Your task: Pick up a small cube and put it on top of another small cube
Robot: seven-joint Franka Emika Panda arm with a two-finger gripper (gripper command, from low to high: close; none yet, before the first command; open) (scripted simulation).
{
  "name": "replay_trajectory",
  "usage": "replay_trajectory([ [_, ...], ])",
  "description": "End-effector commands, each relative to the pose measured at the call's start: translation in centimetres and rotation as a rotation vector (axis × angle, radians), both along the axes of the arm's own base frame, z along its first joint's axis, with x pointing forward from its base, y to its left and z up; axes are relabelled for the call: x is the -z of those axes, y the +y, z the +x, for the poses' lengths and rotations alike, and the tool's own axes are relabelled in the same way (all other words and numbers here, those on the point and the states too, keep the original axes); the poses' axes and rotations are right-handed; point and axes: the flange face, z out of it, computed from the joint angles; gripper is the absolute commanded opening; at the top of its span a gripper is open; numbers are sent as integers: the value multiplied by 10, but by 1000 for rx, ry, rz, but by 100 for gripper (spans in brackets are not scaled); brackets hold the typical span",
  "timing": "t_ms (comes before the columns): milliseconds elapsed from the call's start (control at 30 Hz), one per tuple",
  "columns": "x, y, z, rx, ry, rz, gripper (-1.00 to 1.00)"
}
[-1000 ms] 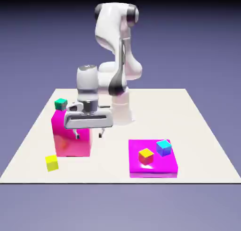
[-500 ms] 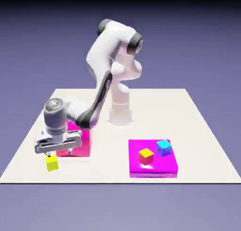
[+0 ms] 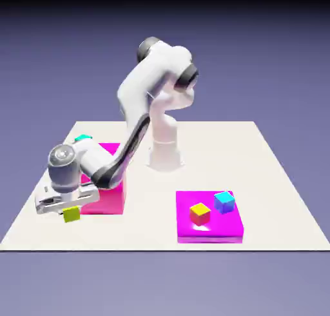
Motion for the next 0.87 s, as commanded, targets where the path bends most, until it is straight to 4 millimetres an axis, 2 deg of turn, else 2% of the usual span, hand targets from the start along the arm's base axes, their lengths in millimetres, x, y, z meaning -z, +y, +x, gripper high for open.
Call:
replay_trajectory([
  [0,-3,25,5,-71,6,13,-100],
  [133,-21,128,17,-369,18,51,-100],
  [267,-48,231,10,-688,10,58,-100],
  [367,-74,306,-7,-934,-10,40,-100],
  [500,-112,396,-48,-1269,-55,-17,-100],
  [567,-115,403,-52,-1296,-60,-24,-100],
  [700,-49,385,-46,-1296,-60,-24,-100],
  [733,-48,385,-46,-1296,-60,-24,-100],
  [767,-48,385,-46,-1296,-60,-24,100],
  [800,-48,385,-46,-1296,-60,-24,100],
  [833,-65,390,-47,-1296,-60,-26,100],
])
